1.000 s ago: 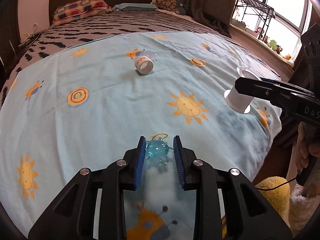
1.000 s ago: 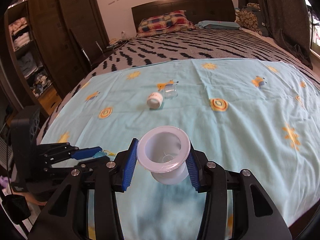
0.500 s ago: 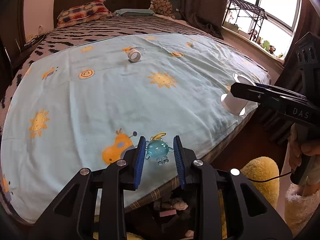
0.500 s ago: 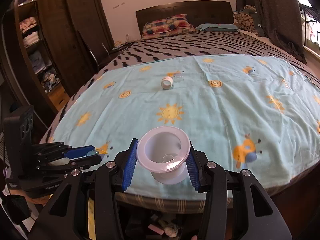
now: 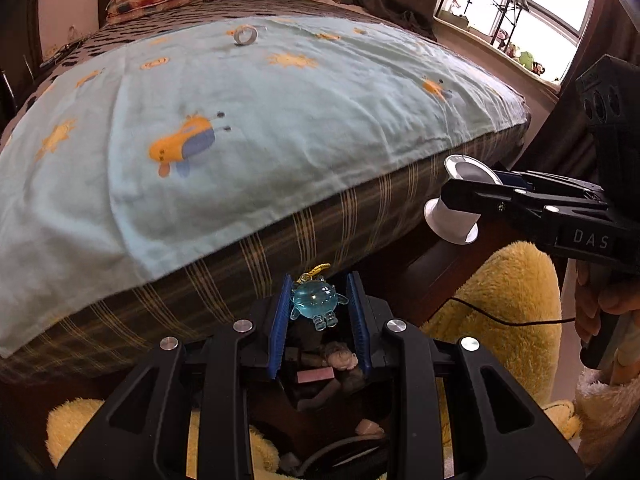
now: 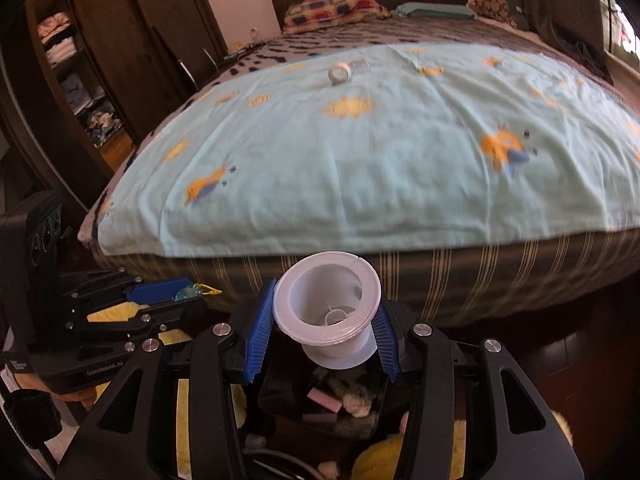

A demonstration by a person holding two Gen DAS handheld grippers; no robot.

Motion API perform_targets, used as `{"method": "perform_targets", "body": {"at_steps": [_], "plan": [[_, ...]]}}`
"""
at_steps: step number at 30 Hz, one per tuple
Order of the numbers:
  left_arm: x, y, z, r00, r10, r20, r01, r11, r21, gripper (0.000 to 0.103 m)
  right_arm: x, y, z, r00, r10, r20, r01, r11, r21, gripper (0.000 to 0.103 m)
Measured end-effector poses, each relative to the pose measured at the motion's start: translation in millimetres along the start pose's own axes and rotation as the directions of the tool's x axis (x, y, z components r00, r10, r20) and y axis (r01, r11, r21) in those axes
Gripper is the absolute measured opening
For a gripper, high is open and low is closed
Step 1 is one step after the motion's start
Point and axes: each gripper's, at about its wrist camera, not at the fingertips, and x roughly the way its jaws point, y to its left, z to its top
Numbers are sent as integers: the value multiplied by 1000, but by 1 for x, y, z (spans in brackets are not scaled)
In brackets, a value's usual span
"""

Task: Collect trash
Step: 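Carry the cup and teal toy down toward the black bin, then open both tools to drop the cup and toy into the bin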

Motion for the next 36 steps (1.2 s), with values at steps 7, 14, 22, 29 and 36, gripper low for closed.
{"method": "perform_targets", "body": {"at_steps": [7, 14, 22, 29, 36], "plan": [[37, 4, -30, 995, -22, -93, 20, 999, -29, 27, 28, -9, -34, 995, 22, -92, -15, 997, 78, 47], [63, 1, -46, 986, -45, -160, 37, 998, -53, 27, 52, -7, -51, 986, 8, -164, 6, 996, 84, 47], [78, 5, -54, 978, -55, -202, 41, 996, -73, 27, 70, -9, -60, 976, 3, -218, 17, 996, 90, 47], [84, 7, -54, 975, -59, -213, 43, 996, -78, 27, 77, -5, -58, 972, 1, -237, 22, 996, 92, 47], [79, 12, -54, 976, -49, -212, 32, 996, -86, 40, 71, -18, -53, 973, -10, -230, 37, 993, 113, 61]]}}
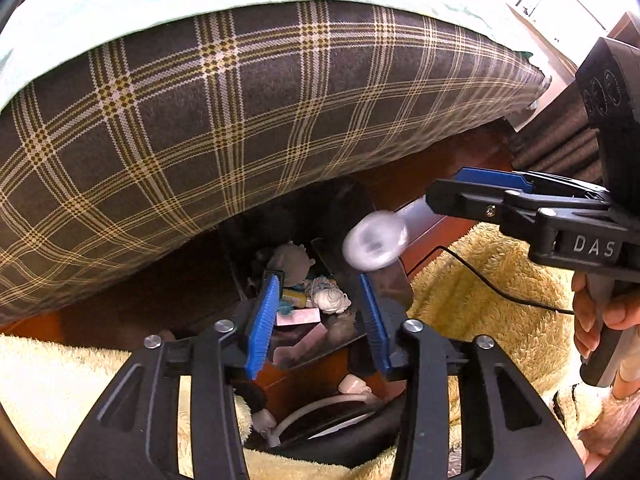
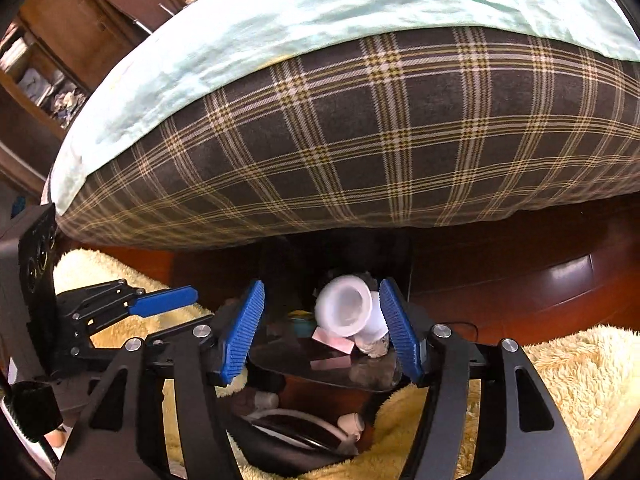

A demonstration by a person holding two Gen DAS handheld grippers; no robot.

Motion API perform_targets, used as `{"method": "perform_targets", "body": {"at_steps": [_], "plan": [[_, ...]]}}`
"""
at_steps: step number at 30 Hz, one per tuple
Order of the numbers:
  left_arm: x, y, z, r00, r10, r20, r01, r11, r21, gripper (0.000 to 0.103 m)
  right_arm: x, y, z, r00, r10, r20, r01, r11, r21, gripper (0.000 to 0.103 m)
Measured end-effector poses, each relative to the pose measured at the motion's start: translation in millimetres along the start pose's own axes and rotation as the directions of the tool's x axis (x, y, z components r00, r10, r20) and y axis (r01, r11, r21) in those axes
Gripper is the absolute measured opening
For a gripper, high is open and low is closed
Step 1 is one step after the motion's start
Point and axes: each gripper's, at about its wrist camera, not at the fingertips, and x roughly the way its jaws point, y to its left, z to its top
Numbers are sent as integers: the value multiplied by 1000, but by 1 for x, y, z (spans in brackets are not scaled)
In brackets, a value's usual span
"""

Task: Collect trash
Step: 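Open both tools to drop the cup and toy into the bin, then raise both open tools back over the bed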

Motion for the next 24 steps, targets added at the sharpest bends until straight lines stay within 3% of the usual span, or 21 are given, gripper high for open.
{"method": "perform_targets", "body": {"at_steps": [5, 10, 15, 19, 24], "plan": [[-13, 4, 2, 1000, 13, 14, -13, 1000, -4, 50, -14, -13, 7, 1000, 15, 18, -15, 1000, 19, 63], [-45, 3, 10, 996, 32, 79, -33, 999, 13, 63, -52, -14, 22, 992, 17, 128, -18, 1000, 0, 71], [-87, 3, 31, 978, 75, 193, -83, 996, 31, 69, -92, -10, 47, 966, -40, 256, 55, 997, -51, 74], [-112, 6, 52, 958, 120, 260, -137, 989, 49, 80, -105, -11, 73, 948, -79, 308, 101, 993, -57, 75], [-129, 17, 86, 939, 160, 304, -187, 981, 60, 81, -112, -11, 112, 930, -106, 353, 136, 989, -61, 75]]}}
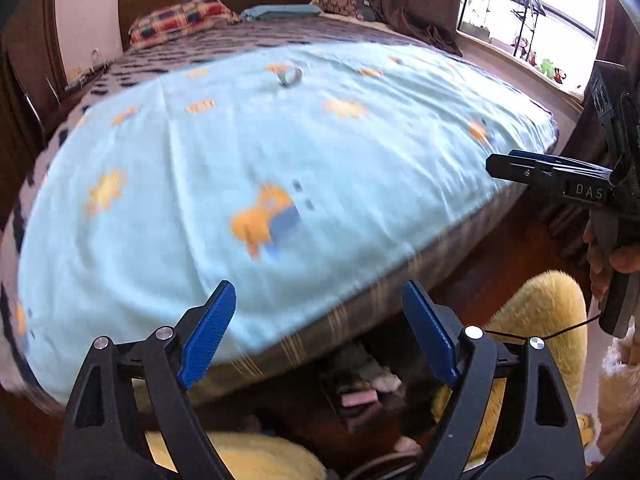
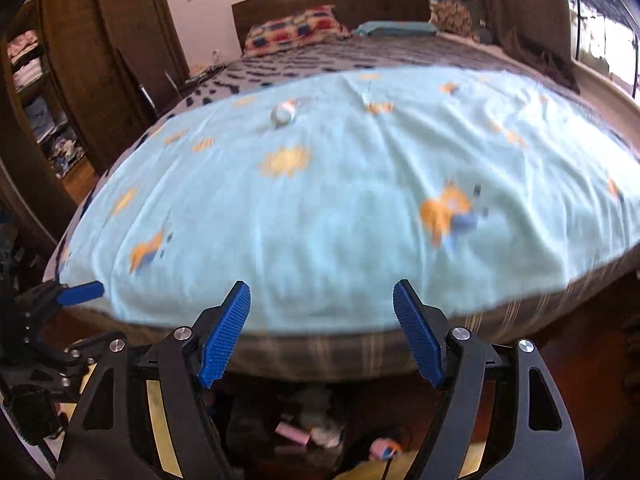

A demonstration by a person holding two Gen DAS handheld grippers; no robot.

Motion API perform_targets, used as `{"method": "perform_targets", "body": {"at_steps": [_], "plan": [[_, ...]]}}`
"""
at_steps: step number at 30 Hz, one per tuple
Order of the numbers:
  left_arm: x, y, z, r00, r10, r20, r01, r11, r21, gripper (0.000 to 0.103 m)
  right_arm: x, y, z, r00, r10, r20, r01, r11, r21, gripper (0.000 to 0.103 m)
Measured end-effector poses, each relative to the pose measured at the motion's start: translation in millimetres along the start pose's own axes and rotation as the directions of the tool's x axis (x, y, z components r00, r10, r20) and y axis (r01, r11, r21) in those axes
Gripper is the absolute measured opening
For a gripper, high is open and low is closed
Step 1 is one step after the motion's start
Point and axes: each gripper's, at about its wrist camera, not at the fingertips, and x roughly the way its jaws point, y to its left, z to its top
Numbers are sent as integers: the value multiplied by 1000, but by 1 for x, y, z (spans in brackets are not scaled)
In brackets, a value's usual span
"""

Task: Collect trash
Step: 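Raise both open tools back over the bed, then grasp the white tape roll with the left tool while the right grasps the clear box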

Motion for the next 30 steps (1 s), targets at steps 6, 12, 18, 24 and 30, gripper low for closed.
{"method": "perform_targets", "body": {"at_steps": [6, 12, 18, 24, 30], "plan": [[12, 19, 40, 1000, 9, 25, -8, 1000, -29, 82, 21, -5, 44, 999, -23, 38, 23, 1000, 6, 85], [52, 35, 88, 1000, 18, 7, -18, 999, -49, 83, 49, -4, 87, 998, -22, 52, 23, 1000, -21, 86], [92, 45, 134, 1000, 17, -6, -17, 998, -60, 83, 93, -10, 120, 1000, -9, 14, 9, 1000, -5, 86], [136, 52, 170, 1000, 2, -28, -5, 995, -100, 83, 130, -22, 144, 1000, -19, -21, 20, 999, 45, 87], [175, 51, 201, 999, -10, -40, 6, 995, -100, 83, 146, -29, 169, 999, -41, -8, 42, 998, 52, 87]]}}
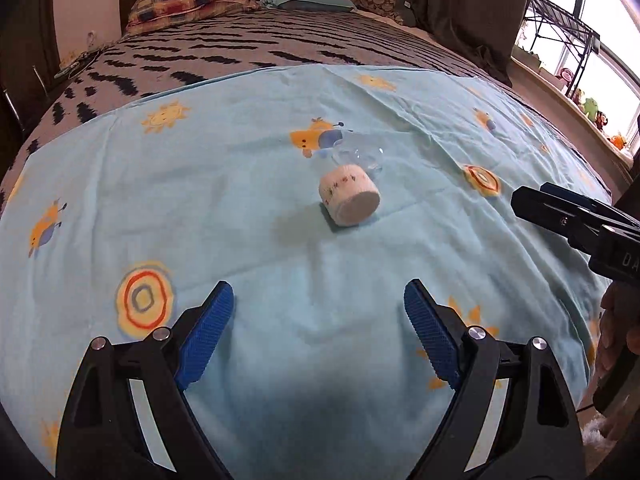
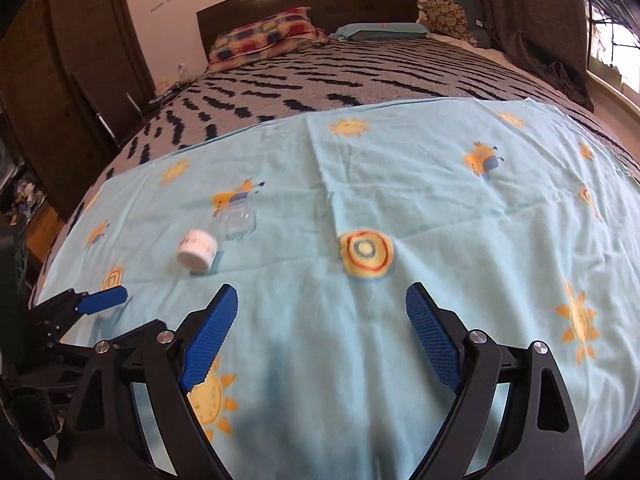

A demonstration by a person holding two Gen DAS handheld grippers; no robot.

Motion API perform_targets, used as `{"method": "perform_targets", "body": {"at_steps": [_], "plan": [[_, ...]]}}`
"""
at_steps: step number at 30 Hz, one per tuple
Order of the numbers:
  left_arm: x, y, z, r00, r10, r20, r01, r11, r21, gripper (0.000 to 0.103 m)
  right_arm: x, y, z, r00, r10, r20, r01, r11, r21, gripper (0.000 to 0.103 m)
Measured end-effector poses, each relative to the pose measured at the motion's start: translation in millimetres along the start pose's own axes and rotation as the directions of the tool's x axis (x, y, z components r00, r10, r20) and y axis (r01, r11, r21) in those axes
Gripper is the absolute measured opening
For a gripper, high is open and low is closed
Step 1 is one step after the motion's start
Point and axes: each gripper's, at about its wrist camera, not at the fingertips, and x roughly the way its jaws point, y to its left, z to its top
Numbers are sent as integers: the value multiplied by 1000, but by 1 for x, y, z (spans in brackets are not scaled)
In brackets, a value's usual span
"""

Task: Collect trash
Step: 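Grasp the white tape roll with the left tool while the right grasps the clear box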

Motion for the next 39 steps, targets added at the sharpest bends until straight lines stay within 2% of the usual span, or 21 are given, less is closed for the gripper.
{"method": "perform_targets", "body": {"at_steps": [5, 8, 12, 14, 15, 20, 28, 31, 34, 37, 38, 39], "plan": [[18, -2, 22, 999, -27, 18, 28, 1000, -5, 81, 11, -5, 14, 1000, 2, 2, -2, 1000, 16, 87], [25, -6, 31, 999, -39, 25, 39, 999, 13, 74, 18, -7, 17, 1000, 5, -5, -5, 1000, 24, 87], [36, -12, 42, 998, -48, 26, 47, 998, 52, 58, 27, -8, 19, 1000, 19, -21, -19, 999, 37, 87], [40, -13, 44, 998, -56, 16, 55, 996, 65, 46, 29, -7, 21, 1000, 16, -22, -16, 999, 36, 87], [42, -13, 45, 998, -63, 13, 62, 996, 69, 36, 31, -6, 22, 1000, 19, -22, -19, 999, 36, 87], [33, -2, 43, 999, -43, 32, 40, 996, 74, 36, 42, 8, 29, 998, 57, -24, -57, 998, 20, 87], [19, 40, 42, 998, 46, 34, -48, 998, 38, 36, 77, 51, 38, 991, 122, -54, -125, 991, -53, 87], [17, 51, 41, 998, 54, 31, -55, 998, 33, 36, 93, 63, 41, 988, 141, -71, -145, 987, -64, 81], [16, 57, 39, 998, 55, 26, -56, 998, 33, 36, 109, 73, 43, 986, 137, -97, -145, 986, -86, 70], [16, 60, 36, 999, 43, 20, -44, 999, 29, 36, 117, 82, 44, 988, 117, -103, -130, 984, -124, 51], [16, 60, 35, 999, 43, 19, -43, 999, 28, 36, 118, 83, 45, 989, 109, -104, -123, 984, -131, 38], [16, 60, 34, 999, 43, 18, -43, 999, 27, 36, 119, 84, 45, 988, 109, -106, -123, 984, -132, 35]]}}
